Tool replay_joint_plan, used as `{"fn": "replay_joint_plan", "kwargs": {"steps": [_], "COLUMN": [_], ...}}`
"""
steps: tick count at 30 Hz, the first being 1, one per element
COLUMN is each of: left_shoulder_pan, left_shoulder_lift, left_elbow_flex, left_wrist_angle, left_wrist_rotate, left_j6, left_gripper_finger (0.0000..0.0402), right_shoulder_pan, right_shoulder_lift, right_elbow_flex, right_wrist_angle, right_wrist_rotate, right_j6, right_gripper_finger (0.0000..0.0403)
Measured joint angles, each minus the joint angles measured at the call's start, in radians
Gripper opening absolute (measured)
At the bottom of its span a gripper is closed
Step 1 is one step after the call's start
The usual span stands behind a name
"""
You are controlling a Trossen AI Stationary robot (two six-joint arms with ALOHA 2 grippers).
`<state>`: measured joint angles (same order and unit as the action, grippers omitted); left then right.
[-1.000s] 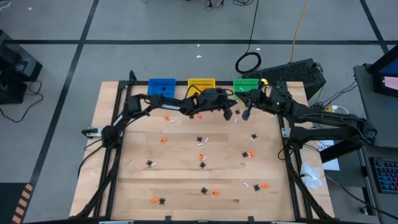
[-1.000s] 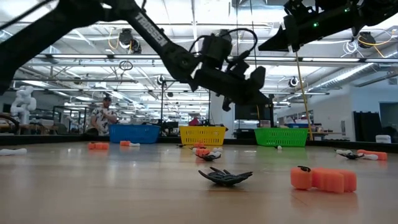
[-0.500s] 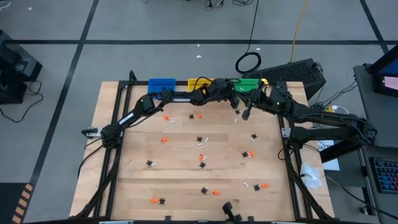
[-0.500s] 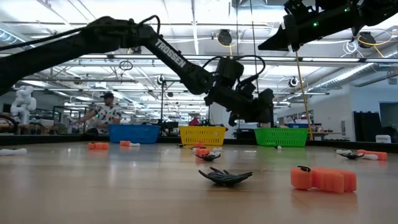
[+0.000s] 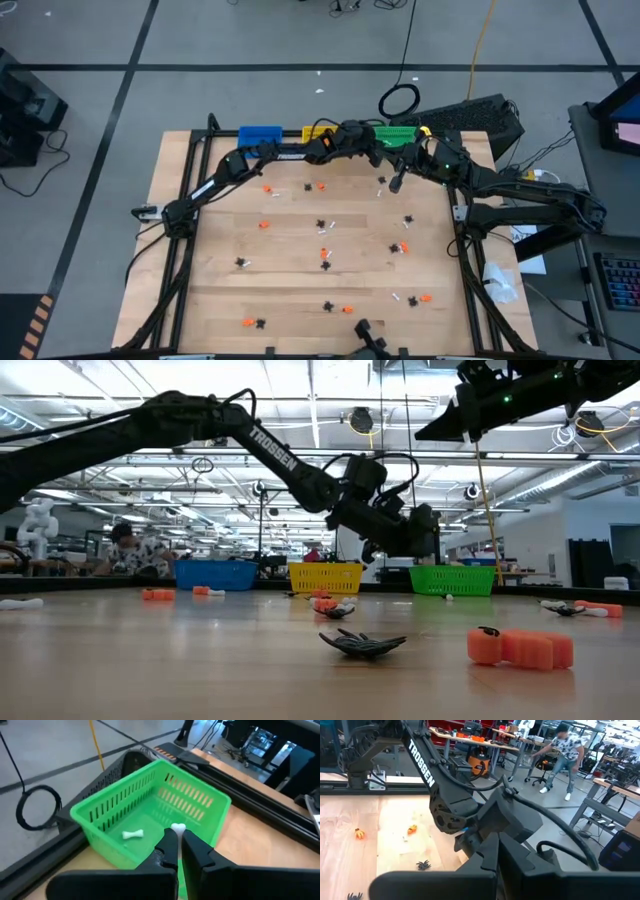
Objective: Sort Halloween decoration
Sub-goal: Put the white bone toy into the green bin, then put the black spider toy into the blue bin
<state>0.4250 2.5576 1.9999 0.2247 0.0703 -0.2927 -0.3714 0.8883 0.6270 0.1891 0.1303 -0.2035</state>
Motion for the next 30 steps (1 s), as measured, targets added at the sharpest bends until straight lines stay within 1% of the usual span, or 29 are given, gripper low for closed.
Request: {"fn": "replay_joint_plan", "kwargs": {"steps": [6,8,12,16,20,22,24,28,30], "left_shoulder_pan": [0.004,0.004,0.005,0.005,0.005,0.002,-0.004,-0.027,-0.039], "left_shoulder_lift": [0.0,0.0,0.0,0.0,-0.001,-0.009,-0.022,-0.057,-0.077], "left_elbow_flex": [0.0,0.0,0.0,-0.001,-0.001,-0.002,-0.002,-0.002,-0.002], "left_wrist_angle": [-0.001,-0.003,-0.003,-0.008,-0.005,-0.008,-0.008,-0.056,-0.107], "left_wrist_rotate": [0.01,0.01,0.01,0.01,0.01,0.01,0.01,0.01,0.007], "left_j6": [-0.014,-0.007,0.032,0.036,0.037,0.037,0.042,0.12,0.166], "left_gripper_finger": [0.0004,0.0009,0.0037,0.0069,0.0084,0.008,0.0067,0.0021,0.0006], "right_shoulder_pan": [0.0,0.0,0.0,0.0,0.0,0.0,0.0,0.0,0.0], "right_shoulder_lift": [0.0,0.0,0.0,0.0,0.0,0.0,0.0,0.0,0.0], "right_elbow_flex": [0.0,0.0,0.0,0.0,0.0,0.0,0.0,0.0,0.0], "right_wrist_angle": [0.001,0.001,0.001,0.001,0.001,0.001,0.001,0.0,0.0], "right_wrist_rotate": [0.0,0.0,0.0,0.0,0.0,0.0,0.0,0.0,0.0], "right_j6": [0.004,0.004,0.004,0.002,0.001,0.001,0.001,-0.003,-0.003], "right_gripper_finger": [0.0,0.0,0.0,0.0,0.0,0.0,0.0,0.0,0.0]}}
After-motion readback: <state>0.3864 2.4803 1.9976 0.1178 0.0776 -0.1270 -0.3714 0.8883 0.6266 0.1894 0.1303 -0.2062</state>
